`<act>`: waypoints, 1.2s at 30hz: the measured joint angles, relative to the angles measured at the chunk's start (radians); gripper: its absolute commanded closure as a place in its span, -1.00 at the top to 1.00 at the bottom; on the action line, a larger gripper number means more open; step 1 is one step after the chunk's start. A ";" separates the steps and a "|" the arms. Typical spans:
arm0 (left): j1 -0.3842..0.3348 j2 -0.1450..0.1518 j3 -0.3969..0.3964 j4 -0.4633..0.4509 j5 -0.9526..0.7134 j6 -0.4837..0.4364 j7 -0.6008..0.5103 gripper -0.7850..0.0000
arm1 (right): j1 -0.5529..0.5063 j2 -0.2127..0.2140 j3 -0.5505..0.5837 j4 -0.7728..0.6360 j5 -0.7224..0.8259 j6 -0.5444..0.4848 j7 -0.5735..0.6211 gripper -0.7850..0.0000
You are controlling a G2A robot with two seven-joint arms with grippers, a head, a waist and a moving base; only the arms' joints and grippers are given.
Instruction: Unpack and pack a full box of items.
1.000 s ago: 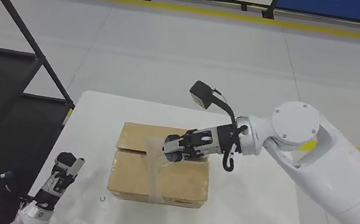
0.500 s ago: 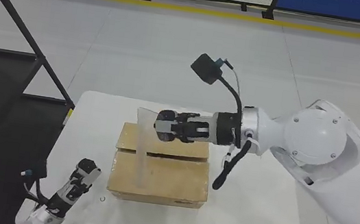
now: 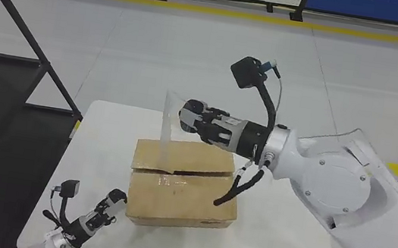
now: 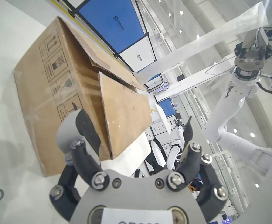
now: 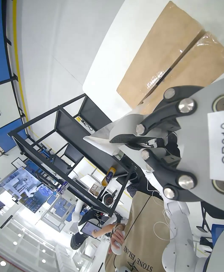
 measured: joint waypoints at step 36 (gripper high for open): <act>-0.102 0.034 -0.054 0.046 -0.861 0.501 -0.478 1.00 | -0.018 -0.042 0.060 0.123 0.089 -0.275 0.222 -1.00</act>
